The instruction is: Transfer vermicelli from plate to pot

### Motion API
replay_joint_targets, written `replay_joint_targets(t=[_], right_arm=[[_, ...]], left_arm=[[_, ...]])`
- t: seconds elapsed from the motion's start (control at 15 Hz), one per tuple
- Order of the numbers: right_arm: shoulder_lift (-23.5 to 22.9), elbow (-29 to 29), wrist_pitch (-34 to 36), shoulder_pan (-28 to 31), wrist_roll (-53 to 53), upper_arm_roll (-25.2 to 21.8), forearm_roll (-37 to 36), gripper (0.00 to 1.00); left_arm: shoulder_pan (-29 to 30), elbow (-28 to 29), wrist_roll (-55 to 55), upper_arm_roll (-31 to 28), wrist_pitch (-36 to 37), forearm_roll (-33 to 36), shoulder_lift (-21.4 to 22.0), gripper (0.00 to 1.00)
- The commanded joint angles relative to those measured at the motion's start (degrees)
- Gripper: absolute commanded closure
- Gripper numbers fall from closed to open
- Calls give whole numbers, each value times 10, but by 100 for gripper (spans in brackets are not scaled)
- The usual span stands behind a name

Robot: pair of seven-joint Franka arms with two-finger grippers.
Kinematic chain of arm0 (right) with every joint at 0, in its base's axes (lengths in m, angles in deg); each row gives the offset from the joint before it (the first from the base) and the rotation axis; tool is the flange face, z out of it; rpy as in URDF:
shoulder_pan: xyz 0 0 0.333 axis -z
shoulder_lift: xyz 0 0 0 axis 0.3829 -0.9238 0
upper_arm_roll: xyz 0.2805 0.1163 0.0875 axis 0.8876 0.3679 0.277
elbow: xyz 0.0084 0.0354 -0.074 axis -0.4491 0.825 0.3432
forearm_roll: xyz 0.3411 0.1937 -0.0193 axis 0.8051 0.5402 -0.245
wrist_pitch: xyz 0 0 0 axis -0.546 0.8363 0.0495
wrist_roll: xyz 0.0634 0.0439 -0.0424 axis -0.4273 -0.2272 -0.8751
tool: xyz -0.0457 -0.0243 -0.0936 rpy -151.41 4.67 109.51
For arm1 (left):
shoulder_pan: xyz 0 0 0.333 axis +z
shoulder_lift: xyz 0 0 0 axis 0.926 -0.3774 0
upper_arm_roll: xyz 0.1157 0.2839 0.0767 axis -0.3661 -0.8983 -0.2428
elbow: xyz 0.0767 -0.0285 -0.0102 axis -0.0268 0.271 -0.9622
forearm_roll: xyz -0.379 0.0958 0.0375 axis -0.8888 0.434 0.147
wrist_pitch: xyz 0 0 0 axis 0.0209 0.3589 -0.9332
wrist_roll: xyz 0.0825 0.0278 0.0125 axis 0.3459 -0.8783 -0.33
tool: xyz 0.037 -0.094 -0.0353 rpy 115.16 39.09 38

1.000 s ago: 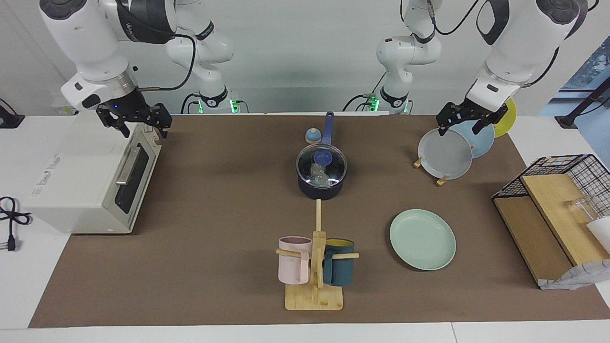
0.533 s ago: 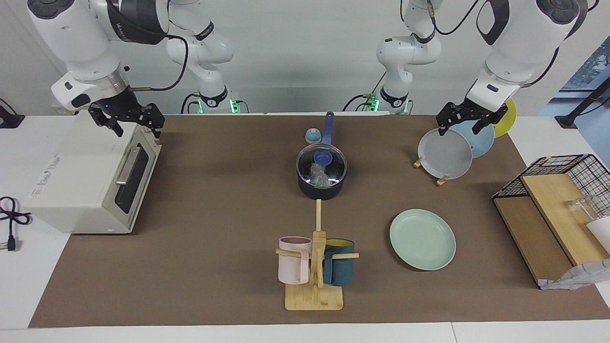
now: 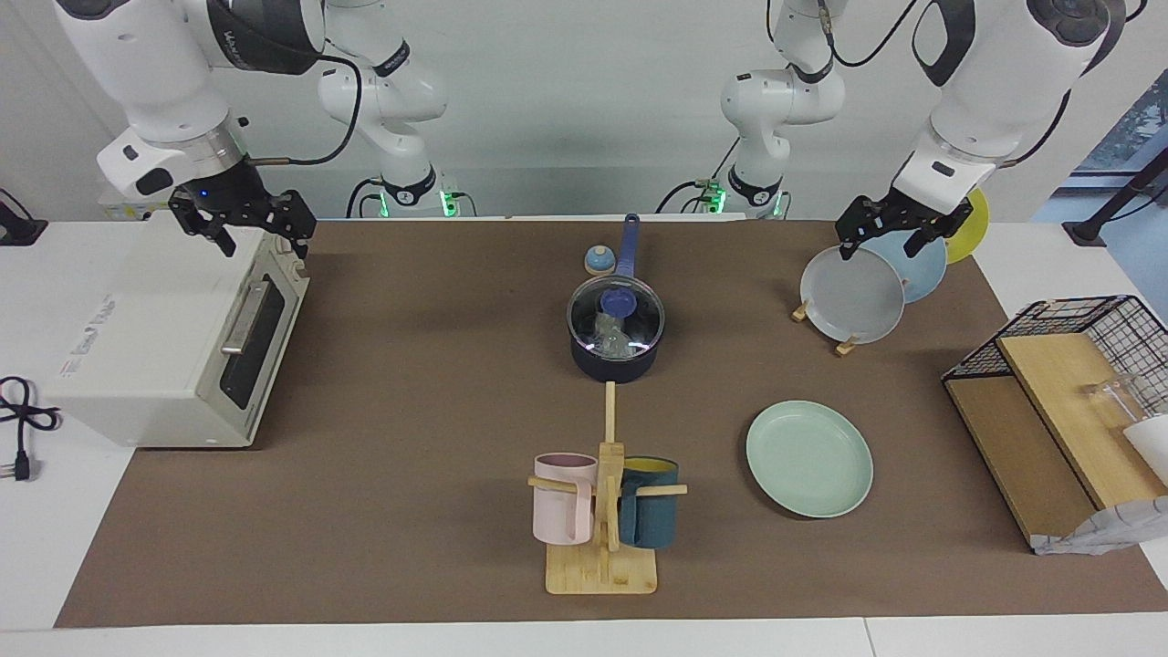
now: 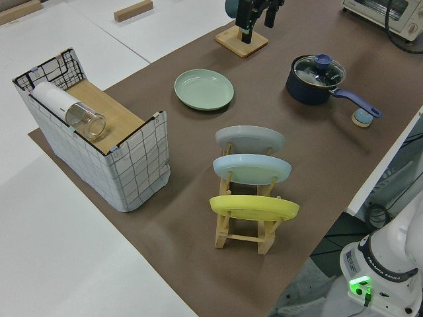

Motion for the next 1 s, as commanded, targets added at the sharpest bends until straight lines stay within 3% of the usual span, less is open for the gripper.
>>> replay_joint_targets(t=[0.0,0.93], right_arm=[[10,4,5,4,-15,5,14,0],[15,-7,4,0,-10,12,38,0]], left_arm=[[5,11,3,3,-5,8,12,0],[5,11,3,3,-5,8,11,0]])
